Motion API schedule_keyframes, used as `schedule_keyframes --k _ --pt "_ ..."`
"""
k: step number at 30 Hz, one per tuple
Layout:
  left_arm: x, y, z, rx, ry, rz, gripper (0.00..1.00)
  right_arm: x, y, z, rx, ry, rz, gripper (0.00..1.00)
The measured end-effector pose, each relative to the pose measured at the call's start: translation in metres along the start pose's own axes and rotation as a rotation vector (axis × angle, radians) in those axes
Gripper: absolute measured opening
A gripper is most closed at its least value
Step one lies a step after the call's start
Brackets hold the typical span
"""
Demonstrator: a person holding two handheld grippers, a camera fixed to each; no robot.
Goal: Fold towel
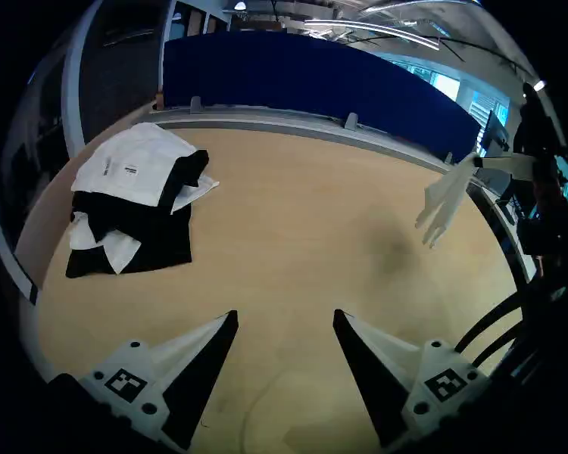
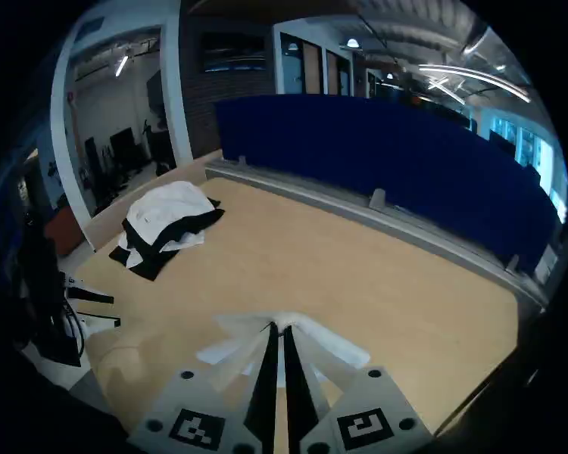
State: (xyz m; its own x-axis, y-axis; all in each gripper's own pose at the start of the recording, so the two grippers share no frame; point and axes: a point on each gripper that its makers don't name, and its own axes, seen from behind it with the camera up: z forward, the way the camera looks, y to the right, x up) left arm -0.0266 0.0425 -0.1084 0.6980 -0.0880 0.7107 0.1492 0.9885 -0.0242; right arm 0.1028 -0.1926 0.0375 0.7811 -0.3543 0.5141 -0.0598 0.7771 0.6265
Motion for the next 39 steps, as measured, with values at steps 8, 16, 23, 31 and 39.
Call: schedule_keyframes --k 8,16,23,31,39 --pt "0.003 0.004 0.003 -0.005 -0.003 0.021 0.93 -0.019 0.054 -0.028 -0.055 -0.036 0.002 0.05" --pt "0.006 0.01 0.007 -0.008 -0.006 0.025 0.93 -0.04 0.112 -0.053 -0.124 -0.072 0.022 0.05" --pt "0.008 0.016 0.01 -0.008 -0.008 0.029 0.93 -0.052 0.156 -0.069 -0.173 -0.073 0.064 0.05" --pt "0.009 0.02 0.011 -0.003 -0.012 0.028 0.93 -0.063 0.193 -0.073 -0.209 -0.096 0.083 0.05" --pt "0.008 0.019 0.01 0.006 -0.016 0.027 0.93 -0.062 0.221 -0.071 -0.235 -0.11 0.07 0.05"
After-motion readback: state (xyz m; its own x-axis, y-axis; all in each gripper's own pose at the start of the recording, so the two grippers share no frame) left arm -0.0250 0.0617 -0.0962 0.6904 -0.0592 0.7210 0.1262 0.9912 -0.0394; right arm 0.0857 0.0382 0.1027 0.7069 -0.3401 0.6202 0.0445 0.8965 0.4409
